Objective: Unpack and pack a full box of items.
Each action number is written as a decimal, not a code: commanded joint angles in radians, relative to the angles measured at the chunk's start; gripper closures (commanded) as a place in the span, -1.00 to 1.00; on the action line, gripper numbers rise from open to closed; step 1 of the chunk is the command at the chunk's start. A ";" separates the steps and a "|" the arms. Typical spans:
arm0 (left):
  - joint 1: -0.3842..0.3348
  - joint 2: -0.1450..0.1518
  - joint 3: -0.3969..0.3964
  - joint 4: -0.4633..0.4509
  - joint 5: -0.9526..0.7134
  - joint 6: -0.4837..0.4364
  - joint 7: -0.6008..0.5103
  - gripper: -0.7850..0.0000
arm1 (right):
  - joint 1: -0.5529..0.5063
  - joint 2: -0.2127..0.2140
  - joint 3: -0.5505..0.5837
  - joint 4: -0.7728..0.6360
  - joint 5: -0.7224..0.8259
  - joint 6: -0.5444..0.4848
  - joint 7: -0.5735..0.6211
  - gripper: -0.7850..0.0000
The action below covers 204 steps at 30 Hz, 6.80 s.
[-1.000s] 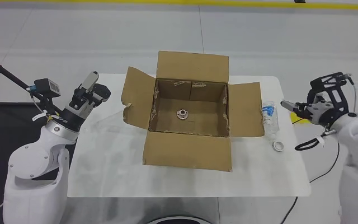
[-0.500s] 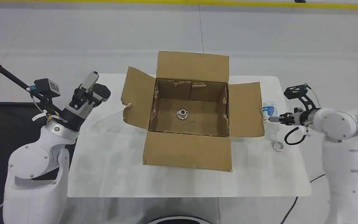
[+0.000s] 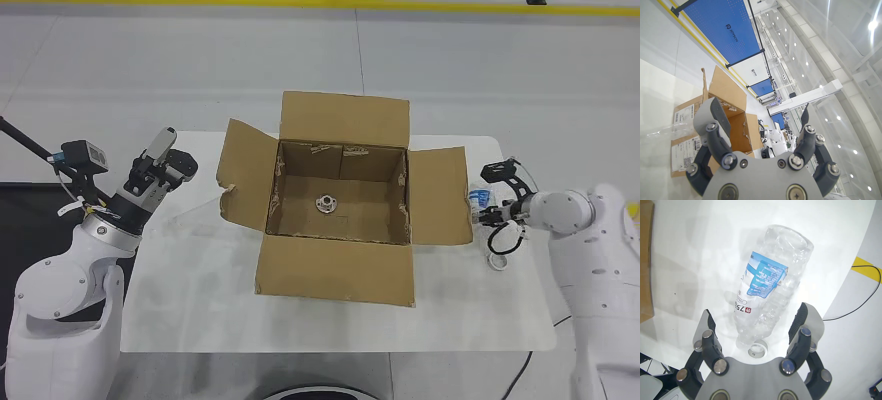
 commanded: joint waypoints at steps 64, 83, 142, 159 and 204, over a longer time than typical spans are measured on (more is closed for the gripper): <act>0.000 0.000 0.000 0.000 0.000 0.000 0.000 -1.00 | 0.091 -0.067 -0.610 -0.667 0.002 0.256 -0.195 1.00; 0.000 0.000 0.000 0.000 0.000 0.000 0.000 -1.00 | 0.242 -0.204 -0.807 -0.160 0.045 0.219 -0.247 1.00; 0.000 0.000 0.000 0.000 0.000 0.000 0.000 -1.00 | -0.570 0.053 0.517 -0.857 0.138 0.047 0.000 -0.87; 0.000 0.000 0.000 0.000 0.000 0.000 0.000 -1.00 | -0.328 0.078 0.267 -0.351 -0.011 0.004 0.139 0.03; 0.000 0.000 0.000 0.000 0.000 0.000 0.000 -1.00 | -0.311 0.134 0.221 -0.603 0.116 0.037 0.071 1.00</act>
